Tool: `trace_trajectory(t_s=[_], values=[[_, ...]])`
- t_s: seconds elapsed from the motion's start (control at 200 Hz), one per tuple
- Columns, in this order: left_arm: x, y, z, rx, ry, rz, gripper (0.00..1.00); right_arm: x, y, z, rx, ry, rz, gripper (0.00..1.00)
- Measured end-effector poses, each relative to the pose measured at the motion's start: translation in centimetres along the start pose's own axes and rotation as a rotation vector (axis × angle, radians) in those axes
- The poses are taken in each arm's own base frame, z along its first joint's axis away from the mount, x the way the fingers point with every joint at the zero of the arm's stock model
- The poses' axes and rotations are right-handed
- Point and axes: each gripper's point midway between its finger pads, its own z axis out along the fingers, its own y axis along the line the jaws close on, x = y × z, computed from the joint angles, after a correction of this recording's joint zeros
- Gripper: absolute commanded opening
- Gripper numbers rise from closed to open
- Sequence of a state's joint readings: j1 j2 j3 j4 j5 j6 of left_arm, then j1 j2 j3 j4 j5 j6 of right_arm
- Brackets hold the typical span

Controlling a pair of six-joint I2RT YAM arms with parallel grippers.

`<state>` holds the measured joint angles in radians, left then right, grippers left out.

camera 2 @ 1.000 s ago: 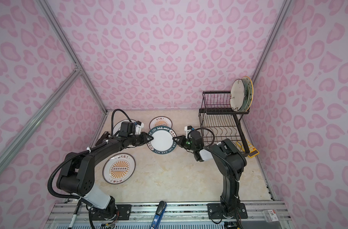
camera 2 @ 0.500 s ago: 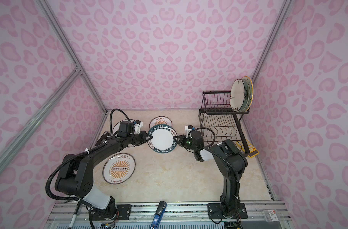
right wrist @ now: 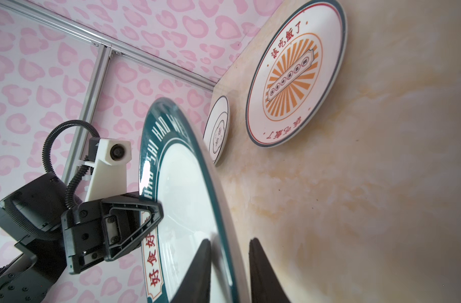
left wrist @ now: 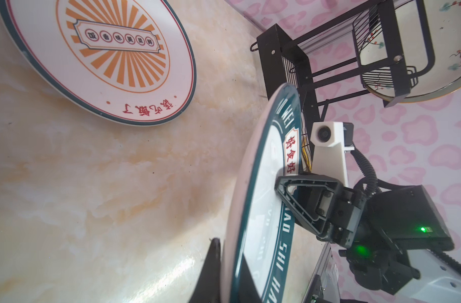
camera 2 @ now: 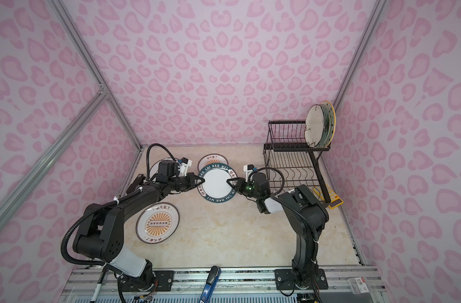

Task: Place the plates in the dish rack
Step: 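Tilt the green-rimmed plate up with both grippers, raising the edge nearest the right gripper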

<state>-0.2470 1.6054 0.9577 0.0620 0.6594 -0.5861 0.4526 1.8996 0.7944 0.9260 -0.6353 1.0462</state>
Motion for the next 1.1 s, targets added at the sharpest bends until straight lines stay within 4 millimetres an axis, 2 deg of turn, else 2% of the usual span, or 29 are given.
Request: trace_trajectory(t_s=[0.19,0.45,0.52,0.705,1.005,1.02,1.1], values=[[-0.4,-0.2,0.0,0.007,-0.017,0.005,0.03,0.3,0.5,0.1,-0.021,0.014,-0.007,0.24],[-0.8,-0.2,-0.1,0.012,-0.029,-0.019,0.04,-0.4,1.6,0.1,-0.059,-0.003,0.025,0.05],[-1.0,-0.3,-0.2,0.016,-0.036,-0.012,0.07,-0.6,1.8,0.0,-0.063,-0.009,0.043,0.00],[-0.9,-0.5,-0.1,0.020,-0.035,-0.004,0.31,-0.8,2.9,-0.3,-0.074,-0.019,-0.014,0.00],[-0.8,-1.2,-0.6,0.034,-0.042,0.021,0.35,-1.2,4.3,-1.5,-0.011,-0.031,-0.148,0.00],[-0.8,-1.2,-0.7,0.034,-0.043,0.023,0.39,-1.2,4.4,-1.6,-0.006,-0.032,-0.156,0.00],[-1.0,-1.6,-1.0,0.040,-0.056,0.038,0.40,-1.8,5.1,-2.1,0.031,-0.041,-0.207,0.00]])
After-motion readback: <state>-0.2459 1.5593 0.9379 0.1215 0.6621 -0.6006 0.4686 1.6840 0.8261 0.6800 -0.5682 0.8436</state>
